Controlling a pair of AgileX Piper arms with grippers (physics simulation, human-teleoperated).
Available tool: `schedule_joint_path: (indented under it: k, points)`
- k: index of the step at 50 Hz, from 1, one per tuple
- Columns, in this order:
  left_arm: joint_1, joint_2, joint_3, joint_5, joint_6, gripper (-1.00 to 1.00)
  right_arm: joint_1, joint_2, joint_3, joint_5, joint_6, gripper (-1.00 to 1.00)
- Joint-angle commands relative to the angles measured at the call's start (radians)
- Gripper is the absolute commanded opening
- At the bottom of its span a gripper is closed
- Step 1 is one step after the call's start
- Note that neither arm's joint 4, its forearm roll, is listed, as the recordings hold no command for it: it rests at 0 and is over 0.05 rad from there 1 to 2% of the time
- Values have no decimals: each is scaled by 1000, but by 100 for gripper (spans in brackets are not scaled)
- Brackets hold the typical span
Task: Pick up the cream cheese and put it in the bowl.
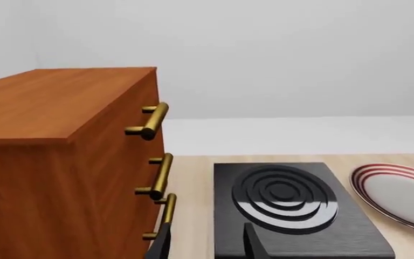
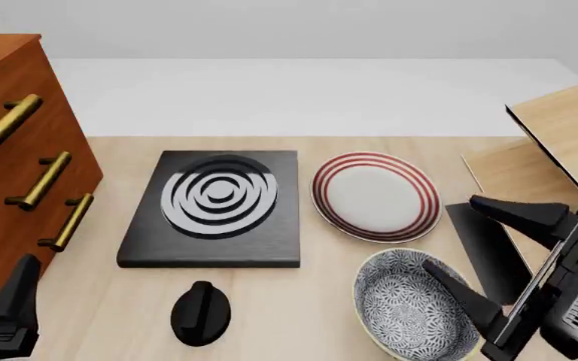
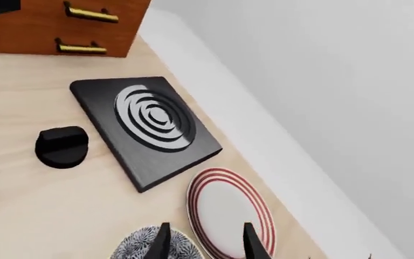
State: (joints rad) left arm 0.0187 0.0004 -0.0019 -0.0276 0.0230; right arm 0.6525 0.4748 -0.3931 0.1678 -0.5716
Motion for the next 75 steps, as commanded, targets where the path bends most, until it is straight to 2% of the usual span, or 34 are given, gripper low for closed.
schedule_joint_path:
  k: [1,17,22,29,39,55,57,69,75]
  points:
    - [3,0,-6,-3,4,100,96,100,-26,-6,-65,100]
    - [0,0,-8,-2,13,100,233,213,-91,-10,-77,100]
    - [1,0,-6,-1,17,100,312,287,-109,-28,-81,100]
    - [7,0,-6,-2,19,100,353,344,-112,-61,-89,100]
    - [18,0,-6,-2,22,100,422,443,-144,-97,-65,100]
    - [24,0,-8,-15,18,100,511,590,-206,-169,2,100]
    - [11,0,-5,-8,44,100,518,597,-210,-173,6,100]
    - [14,0,-1,-3,39,100,560,684,-236,-201,34,100]
    - [15,0,0,-10,27,100,567,769,-230,-254,48,100]
